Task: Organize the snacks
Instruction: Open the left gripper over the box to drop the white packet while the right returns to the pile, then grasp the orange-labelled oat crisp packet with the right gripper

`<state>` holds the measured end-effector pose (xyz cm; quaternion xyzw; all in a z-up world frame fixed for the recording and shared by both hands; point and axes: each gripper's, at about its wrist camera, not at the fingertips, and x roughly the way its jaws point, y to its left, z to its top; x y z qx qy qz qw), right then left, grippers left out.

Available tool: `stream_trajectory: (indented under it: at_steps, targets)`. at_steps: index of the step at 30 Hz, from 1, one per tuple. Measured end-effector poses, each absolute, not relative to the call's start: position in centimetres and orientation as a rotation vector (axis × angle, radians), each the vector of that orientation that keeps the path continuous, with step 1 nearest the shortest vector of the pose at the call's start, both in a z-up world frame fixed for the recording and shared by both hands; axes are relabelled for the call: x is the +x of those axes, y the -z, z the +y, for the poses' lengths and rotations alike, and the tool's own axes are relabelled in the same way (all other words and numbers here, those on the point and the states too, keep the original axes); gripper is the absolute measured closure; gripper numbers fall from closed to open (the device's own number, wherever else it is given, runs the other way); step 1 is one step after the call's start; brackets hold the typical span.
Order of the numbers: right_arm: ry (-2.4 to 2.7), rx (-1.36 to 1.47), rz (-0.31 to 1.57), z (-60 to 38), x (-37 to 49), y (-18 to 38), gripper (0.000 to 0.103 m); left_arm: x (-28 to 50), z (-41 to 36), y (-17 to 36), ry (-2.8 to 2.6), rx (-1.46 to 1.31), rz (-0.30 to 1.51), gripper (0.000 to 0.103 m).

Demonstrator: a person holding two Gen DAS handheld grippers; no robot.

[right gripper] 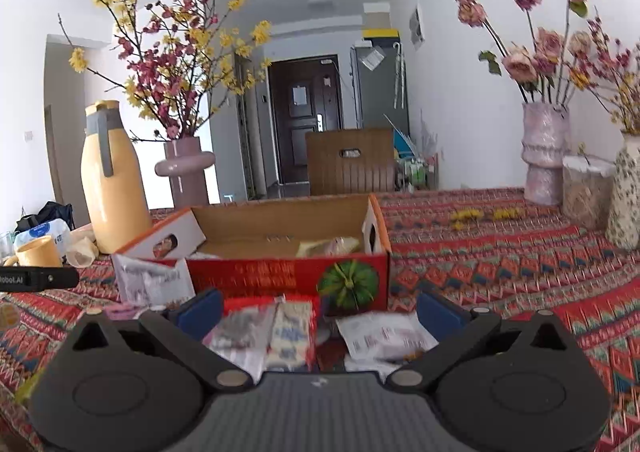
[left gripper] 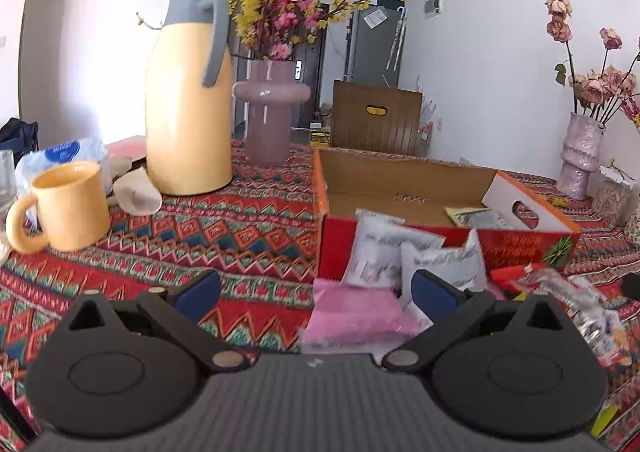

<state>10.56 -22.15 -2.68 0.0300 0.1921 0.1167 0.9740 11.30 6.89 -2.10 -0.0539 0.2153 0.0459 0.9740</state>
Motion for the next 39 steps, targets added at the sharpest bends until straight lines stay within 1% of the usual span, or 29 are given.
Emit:
stream_trajectory:
  at_steps: [3,13,22,32,34,37,39]
  targets:
    - [-0.218,0.073,0.419,-22.7,10.3,3.5,0.000,11.4,7.5,3.2,-0.098,-0.133,0.430,0.000]
    - [-0.124,0.106,0.452,-24.3,10.8,4.0,0.000,11.2,7.6,3.1,-0.083,-0.155,0.428,0.000]
    - [-0.020,0.139,0.594,-26.1,12.4,5.6,0.000,11.4,7.7,3.3,-0.066,-0.166,0.438,0.000]
    - [0.001,0.084,0.721,-25.1,14.4,7.3,0.000,11.3,7.8,3.3,-0.059,-0.179,0.439,0.000]
    - [0.005,0.052,0.720,-24.8,14.3,7.5,0.000,11.3,7.8,3.3,-0.059,-0.184,0.439,0.000]
    - [0.014,0.005,0.707,-24.3,13.9,7.7,0.008,11.3,8.1,3.4,-0.057,-0.202,0.442,0.000]
    - [0.000,0.002,0.694,-24.3,13.5,7.6,0.017,11.3,8.1,3.4,-0.057,-0.205,0.444,0.000]
